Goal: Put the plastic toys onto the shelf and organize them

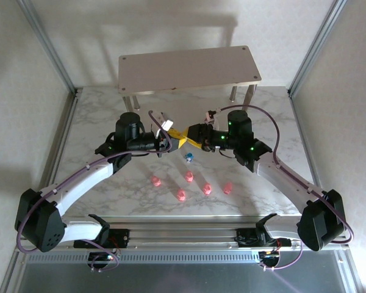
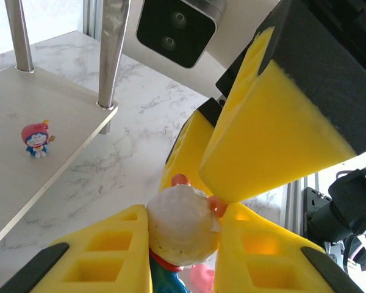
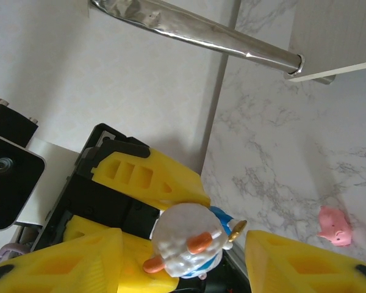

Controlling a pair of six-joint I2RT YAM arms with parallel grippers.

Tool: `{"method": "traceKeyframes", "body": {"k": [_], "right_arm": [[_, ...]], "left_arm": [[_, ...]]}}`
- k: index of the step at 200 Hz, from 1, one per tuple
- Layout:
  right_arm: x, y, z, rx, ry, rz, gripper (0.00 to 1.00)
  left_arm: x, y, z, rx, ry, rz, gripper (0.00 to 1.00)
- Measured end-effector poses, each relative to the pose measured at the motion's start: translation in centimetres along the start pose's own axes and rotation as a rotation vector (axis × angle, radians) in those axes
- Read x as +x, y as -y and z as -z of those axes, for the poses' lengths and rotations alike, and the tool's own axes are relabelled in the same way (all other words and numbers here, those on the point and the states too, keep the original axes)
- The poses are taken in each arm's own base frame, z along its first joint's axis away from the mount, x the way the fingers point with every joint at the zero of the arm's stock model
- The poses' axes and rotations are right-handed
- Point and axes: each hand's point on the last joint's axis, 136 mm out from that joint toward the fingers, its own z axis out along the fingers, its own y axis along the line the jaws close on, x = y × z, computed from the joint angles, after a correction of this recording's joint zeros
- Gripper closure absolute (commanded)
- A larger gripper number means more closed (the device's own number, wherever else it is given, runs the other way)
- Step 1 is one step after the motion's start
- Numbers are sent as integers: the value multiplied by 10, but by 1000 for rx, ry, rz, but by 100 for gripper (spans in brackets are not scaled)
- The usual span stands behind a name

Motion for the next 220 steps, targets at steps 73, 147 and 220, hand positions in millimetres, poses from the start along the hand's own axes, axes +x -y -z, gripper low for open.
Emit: {"method": "traceKeyframes", "body": {"k": [73,147,220], "right_arm": [[2,2,-3,-7,-22,-15,51],[-1,11,-9,6,-23,-62,84],[-5,15,-15,-1,-25,-87,94]], "left_arm": [[3,-1,-1,-2,-15,2,93],[10,-10,-4,-27,-40,2,91],[13,-16,-4,-61,-59,0,73]]}}
